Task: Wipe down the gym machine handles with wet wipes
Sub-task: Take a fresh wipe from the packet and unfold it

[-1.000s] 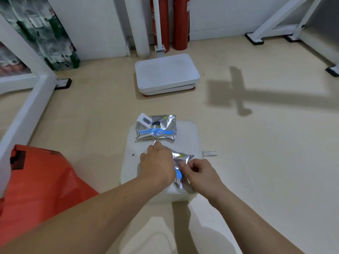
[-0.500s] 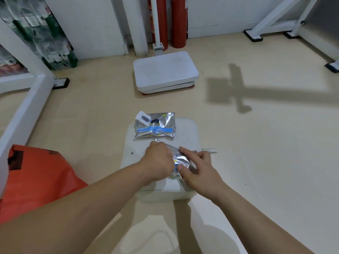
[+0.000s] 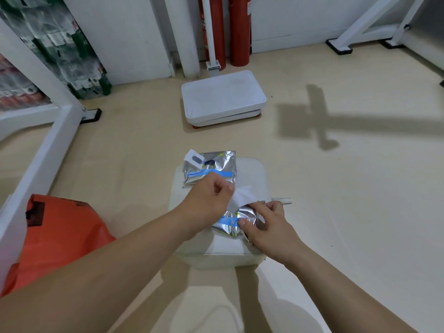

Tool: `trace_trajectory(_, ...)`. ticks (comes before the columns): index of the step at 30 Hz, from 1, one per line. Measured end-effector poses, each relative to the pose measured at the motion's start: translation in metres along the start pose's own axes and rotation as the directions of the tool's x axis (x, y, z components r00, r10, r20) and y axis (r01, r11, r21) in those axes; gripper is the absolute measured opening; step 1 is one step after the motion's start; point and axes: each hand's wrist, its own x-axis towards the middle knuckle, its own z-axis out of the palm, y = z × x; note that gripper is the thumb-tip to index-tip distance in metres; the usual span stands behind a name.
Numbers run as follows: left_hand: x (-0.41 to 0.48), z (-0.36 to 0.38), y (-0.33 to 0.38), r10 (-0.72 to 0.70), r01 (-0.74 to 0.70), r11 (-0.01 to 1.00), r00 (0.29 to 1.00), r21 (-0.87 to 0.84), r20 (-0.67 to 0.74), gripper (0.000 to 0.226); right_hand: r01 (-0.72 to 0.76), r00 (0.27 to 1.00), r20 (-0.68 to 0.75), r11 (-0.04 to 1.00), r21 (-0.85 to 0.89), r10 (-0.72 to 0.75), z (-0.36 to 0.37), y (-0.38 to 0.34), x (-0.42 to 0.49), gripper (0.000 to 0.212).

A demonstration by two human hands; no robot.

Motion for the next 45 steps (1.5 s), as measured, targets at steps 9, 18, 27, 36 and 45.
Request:
trace_trajectory(9,0.005,0.014,-0.013,0.332,-0.302,0.658,0.939,0.689,0.094,0.010,0.016,1.000,0.009,0.999,0.050,-0.016,0.000,0.005,0.000,0.029)
trace_trajectory(18,-0.003,0.014,0.010,0.365,-0.348,0.914,0.929,0.210,-0.050,0.028,-0.016,0.999,-0.038,1.000,0.005,0.016,0.001,0.001,0.000,0.052)
trace_trajectory(27,-0.006,0.008,0.036,0.071,-0.117,0.973,0.972,-0.197,-0.226,0.029,-0.030,1.000,0.000,1.000,-0.001,0.030,-0.003,-0.007,-0.005,0.054)
trace_trajectory(36,-0.012,0.017,0.046,-0.141,0.143,0.912,0.989,-0.384,0.032,0.027,-0.203,0.977,0.034,0.880,0.430,0.209,-0.037,-0.034,-0.012,0.042)
trace_trajectory(45,-0.084,0.013,0.146,-0.310,0.321,0.655,0.940,-0.684,0.145,0.032,-0.164,0.943,-0.048,0.586,0.794,0.329,-0.121,-0.138,-0.102,0.029)
